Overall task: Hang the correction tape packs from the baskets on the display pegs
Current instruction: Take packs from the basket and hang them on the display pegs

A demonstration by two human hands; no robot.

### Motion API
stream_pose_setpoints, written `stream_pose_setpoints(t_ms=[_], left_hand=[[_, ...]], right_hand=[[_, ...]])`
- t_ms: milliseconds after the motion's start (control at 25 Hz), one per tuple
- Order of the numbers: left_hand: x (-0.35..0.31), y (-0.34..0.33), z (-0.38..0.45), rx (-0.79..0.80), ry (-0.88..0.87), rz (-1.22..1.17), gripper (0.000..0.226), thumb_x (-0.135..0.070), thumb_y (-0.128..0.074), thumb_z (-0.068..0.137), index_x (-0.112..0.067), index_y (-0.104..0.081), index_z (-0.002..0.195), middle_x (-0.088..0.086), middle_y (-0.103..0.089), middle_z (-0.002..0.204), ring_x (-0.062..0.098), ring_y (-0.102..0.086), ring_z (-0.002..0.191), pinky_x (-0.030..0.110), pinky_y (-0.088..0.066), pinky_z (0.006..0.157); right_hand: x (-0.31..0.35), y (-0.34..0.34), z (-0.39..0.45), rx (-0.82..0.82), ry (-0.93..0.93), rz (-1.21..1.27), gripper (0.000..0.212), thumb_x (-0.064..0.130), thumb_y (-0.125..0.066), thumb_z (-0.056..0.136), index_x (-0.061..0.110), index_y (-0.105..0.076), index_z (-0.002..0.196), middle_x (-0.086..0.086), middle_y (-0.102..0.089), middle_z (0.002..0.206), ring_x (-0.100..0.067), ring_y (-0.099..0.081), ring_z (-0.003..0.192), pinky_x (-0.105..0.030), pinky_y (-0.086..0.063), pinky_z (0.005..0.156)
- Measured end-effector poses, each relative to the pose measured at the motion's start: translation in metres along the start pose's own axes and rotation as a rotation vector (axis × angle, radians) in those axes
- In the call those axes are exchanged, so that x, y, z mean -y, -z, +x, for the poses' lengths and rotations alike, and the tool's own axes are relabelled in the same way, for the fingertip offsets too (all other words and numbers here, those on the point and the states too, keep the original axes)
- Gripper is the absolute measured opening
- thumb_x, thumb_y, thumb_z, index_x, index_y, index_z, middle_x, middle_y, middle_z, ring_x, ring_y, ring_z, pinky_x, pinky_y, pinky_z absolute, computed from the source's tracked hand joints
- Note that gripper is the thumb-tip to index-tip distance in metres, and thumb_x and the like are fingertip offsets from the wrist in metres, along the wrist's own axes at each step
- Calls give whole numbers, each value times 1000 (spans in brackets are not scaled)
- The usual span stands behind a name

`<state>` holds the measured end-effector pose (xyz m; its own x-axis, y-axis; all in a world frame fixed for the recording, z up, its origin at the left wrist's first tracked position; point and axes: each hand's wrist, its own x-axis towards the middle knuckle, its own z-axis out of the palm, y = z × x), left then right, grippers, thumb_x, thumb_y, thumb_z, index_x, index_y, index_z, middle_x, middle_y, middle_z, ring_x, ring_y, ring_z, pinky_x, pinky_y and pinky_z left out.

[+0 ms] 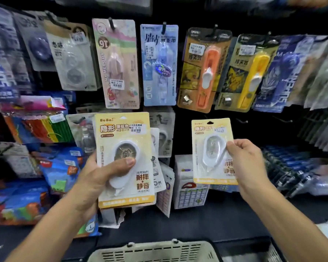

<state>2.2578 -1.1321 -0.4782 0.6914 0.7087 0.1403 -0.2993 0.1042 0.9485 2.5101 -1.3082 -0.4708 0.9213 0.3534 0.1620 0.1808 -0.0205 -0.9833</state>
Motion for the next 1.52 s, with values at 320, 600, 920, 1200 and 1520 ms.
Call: stream_pose_setpoints(t_ms=[320, 600, 920, 1200, 1520], left_hand=[[11, -37, 2, 13, -25, -60, 82, -26, -90, 47, -15, -64, 123, 12, -78, 107, 34, -77, 91, 45, -63, 67], [23, -59, 7, 27, 42, -151, 71, -23, -89, 48, -18, -68, 115, 14, -78, 105, 34, -78, 86, 43, -62, 62], [34, -82, 21, -6, 103, -178, 79, -27, -95, 53, -14, -66, 125, 15, -77, 110, 33, -77, 95, 39, -63, 68], [41, -78, 21, -13, 115, -188, 66, -32, -94, 54, -23, -72, 115, 11, -78, 111, 31, -77, 95, 42, -63, 69], [35, -67, 26, -73, -9, -199, 52, -19, -82, 61, -11, -69, 110, 10, -80, 93, 26, -78, 75, 34, -60, 54]], right_hand=[[-2, 22, 18, 29, 5, -137, 23, 30, -58, 99, 19, -60, 79, -3, -57, 66, -14, -51, 57, -32, -41, 57], [4, 9, 12, -148, 335, -632, 18, 33, -62, 96, 22, -52, 106, 12, -54, 95, -15, -51, 83, -35, -42, 69], [18, -34, -54, 567, 190, -37, 53, 49, -84, 72, 35, -61, 118, 5, -75, 90, -10, -72, 77, -25, -56, 65], [14, -21, -46, 393, -134, 418, 27, 23, -76, 80, 15, -66, 104, -2, -77, 90, -18, -73, 76, -29, -54, 60], [3, 19, -20, -9, -170, 123, 39, 30, -76, 87, 34, -54, 118, -5, -73, 104, -18, -72, 70, -35, -55, 50]])
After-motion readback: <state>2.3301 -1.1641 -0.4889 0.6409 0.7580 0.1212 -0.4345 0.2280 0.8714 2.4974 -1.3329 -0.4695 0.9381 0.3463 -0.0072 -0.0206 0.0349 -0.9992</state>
